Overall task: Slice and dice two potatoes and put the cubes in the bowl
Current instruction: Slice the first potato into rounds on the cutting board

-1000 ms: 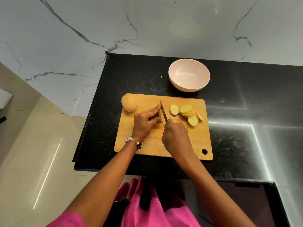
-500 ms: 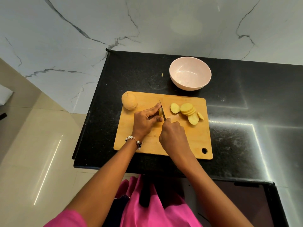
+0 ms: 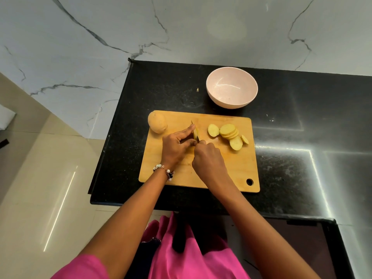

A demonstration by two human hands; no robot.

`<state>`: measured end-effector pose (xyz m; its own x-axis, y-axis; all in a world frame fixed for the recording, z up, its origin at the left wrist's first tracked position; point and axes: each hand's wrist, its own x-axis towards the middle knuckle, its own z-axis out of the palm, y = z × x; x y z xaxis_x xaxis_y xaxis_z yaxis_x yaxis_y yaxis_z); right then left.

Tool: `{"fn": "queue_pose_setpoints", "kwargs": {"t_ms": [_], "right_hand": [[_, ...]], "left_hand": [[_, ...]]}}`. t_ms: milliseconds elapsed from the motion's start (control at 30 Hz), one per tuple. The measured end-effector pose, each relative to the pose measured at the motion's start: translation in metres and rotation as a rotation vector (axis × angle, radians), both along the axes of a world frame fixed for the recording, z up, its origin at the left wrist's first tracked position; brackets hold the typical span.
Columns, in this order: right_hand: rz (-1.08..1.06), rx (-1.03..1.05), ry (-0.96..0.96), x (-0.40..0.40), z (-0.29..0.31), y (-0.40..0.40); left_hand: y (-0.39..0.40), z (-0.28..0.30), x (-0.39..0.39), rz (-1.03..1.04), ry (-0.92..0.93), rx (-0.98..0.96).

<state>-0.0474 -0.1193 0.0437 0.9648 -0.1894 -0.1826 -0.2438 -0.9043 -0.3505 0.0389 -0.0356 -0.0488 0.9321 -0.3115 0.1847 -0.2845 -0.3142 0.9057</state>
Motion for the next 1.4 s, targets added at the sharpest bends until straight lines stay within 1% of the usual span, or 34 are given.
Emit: {"fn": "queue_pose_setpoints", "kwargs": {"t_ms": [67,200,367,567,700,800,1000,1133,1233,1333,1400], "right_hand": [[0.009,-0.015,-0.003,-0.002,-0.004,-0.001],[0.024,-0.12,0.008,-0.021,-0.026,0.0],[0.023,-0.18,-0.031,-0.022,-0.046,0.0],[-0.022,-0.118,-0.023,-0.036,-0.061,-0.004],[-0.076,-0.067,-0.035,-0.037,-0.069,-0.016],[-0.057,-0.064,-0.046,-0.036,-0.071,-0.021],[-0.069,-0.042,-0.069,-0.049,-0.075,-0.021],[-0.143,0.066,-0.138,-0.047,-0.075,-0.032],[-0.21,0.199,-0.213,-0.04,-0.064,-0.045],[-0.318,0.423,-0.245,-0.04,-0.057,-0.056],[-0.445,0.623,-0.246,-0.043,-0.054,-0.059]], "left_hand": [[0.0,0.001,0.0,0.004,-0.002,0.009],[0.0,0.0,-0.001,-0.009,-0.004,0.027],[0.001,0.002,0.0,-0.007,0.018,0.038],[0.002,0.002,0.001,0.018,0.031,0.059],[0.002,0.002,0.001,0.012,0.053,0.029],[0.0,0.003,-0.001,-0.014,0.064,-0.005],[0.0,0.002,-0.001,0.001,0.028,0.03],[0.003,0.001,0.001,-0.007,0.077,0.018],[0.005,0.001,0.0,-0.04,0.102,0.033],[0.005,-0.001,0.0,-0.069,0.077,0.101],[0.005,-0.002,-0.001,-0.042,0.042,0.162]]}}
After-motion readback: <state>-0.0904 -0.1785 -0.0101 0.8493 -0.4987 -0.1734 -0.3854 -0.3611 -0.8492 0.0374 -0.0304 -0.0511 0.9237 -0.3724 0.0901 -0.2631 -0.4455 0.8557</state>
